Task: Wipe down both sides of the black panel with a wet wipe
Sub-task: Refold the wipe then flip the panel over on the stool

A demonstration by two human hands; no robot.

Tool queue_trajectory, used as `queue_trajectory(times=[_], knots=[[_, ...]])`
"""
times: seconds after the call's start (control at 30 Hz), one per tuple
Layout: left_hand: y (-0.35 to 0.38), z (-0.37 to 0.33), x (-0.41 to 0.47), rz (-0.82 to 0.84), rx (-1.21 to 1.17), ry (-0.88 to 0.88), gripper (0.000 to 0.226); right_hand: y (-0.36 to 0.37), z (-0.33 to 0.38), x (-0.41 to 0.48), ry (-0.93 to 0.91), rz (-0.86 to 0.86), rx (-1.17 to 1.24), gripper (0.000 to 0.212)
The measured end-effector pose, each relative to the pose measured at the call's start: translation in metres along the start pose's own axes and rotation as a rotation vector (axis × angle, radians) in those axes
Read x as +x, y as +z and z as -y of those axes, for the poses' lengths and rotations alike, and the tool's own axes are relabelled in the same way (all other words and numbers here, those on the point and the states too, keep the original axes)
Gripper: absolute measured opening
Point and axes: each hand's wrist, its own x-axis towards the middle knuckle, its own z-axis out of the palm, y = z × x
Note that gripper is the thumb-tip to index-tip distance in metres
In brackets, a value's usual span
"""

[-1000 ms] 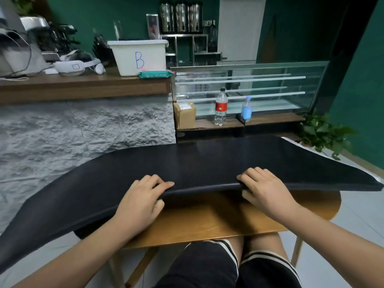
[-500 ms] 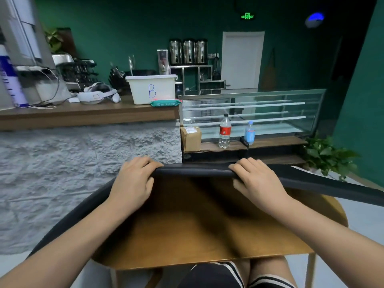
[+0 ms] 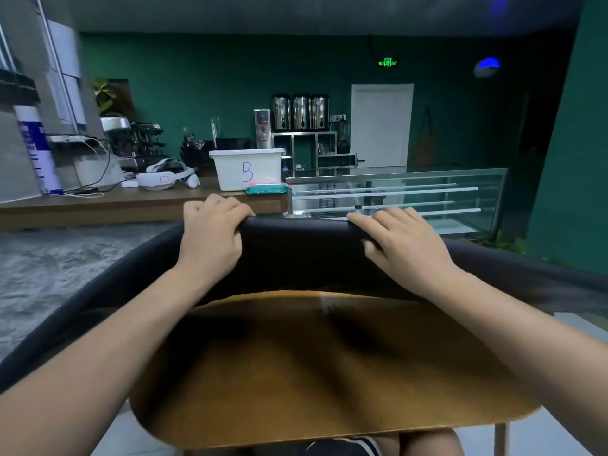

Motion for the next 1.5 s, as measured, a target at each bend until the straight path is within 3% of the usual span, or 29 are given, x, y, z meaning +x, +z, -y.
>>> queue_trajectory(times=[0.37,0.57,0.67,1.03,1.33,1.5], knots=[[0.004,0.007,0.064,-0.022,0.103,0.024,0.037,0.004,-0.025,0.051,0.141,0.000,0.064,0.050],[0.037,-0.036,0.076,-0.126,0.129,0.201,0.040,0.015,-0.040,0.090,0.144,0.057,0.086,0.045],[0.049,-0.050,0.086,-0.070,0.196,0.192,0.048,0.023,-0.039,0.098,0.128,0.062,0.074,0.044],[0.054,-0.031,0.125,0.003,0.058,0.231,0.058,0.026,-0.050,0.115,0.173,0.029,0.059,0.046],[0.027,-0.009,0.163,-0.059,-0.040,0.305,0.045,0.009,-0.055,0.147,0.128,-0.036,0.025,0.038],[0.014,-0.003,0.185,0.070,-0.097,0.237,0.055,-0.003,-0.056,0.155,0.164,-0.065,0.048,0.040]])
